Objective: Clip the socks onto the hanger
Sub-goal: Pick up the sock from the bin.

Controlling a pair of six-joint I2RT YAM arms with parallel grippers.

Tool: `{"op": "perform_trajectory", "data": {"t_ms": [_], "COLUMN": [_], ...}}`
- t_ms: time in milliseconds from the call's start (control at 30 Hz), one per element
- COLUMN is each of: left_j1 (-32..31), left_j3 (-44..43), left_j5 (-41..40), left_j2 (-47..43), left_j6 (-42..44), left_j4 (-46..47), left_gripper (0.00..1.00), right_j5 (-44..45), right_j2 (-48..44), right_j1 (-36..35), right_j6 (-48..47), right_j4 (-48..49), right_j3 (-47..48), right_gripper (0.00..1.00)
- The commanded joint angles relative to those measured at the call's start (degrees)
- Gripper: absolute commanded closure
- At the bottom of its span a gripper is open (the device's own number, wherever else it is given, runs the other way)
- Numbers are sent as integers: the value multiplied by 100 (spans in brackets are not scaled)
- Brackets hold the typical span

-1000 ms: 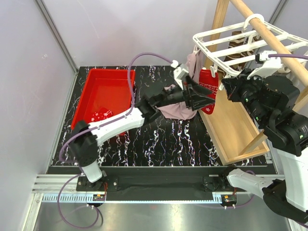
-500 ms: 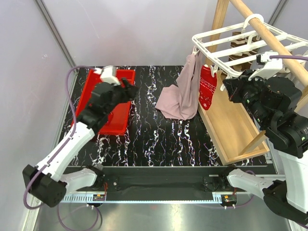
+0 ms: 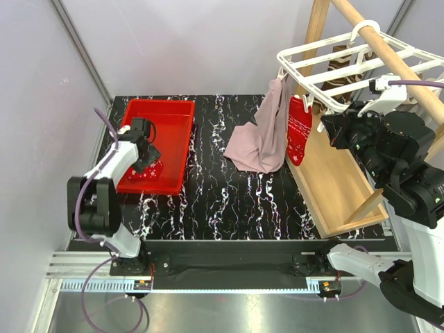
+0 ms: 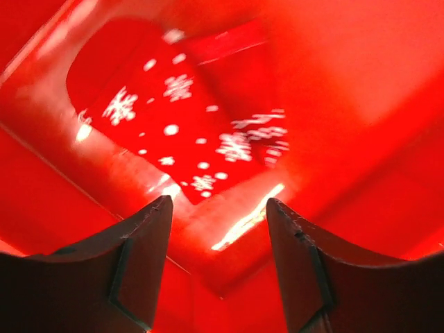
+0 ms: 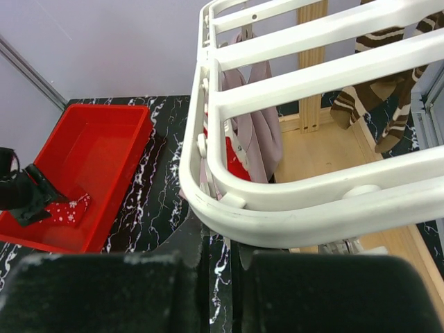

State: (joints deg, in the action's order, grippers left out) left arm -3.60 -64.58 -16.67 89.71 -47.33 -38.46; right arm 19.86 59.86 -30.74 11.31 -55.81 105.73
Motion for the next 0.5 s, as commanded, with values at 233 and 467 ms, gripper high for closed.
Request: {"op": "perform_trajectory", "data": {"t_ms": [233, 467], "left_j1": [131, 166], "left_j3": [-1435, -1470], "left_j5": [-821, -733], "left_j2": [1637, 1882], "left_j6": [-1024, -734], "left_j4": [-1121, -715], "left_gripper": [56, 64], "right_j5": [-140, -158], "right_j2": [53, 79], "right_j1": [7, 16], "right_j6": [29, 20], "right_j4": [-9, 9], "right_j3": [-79, -70], "right_gripper": [100, 100]}}
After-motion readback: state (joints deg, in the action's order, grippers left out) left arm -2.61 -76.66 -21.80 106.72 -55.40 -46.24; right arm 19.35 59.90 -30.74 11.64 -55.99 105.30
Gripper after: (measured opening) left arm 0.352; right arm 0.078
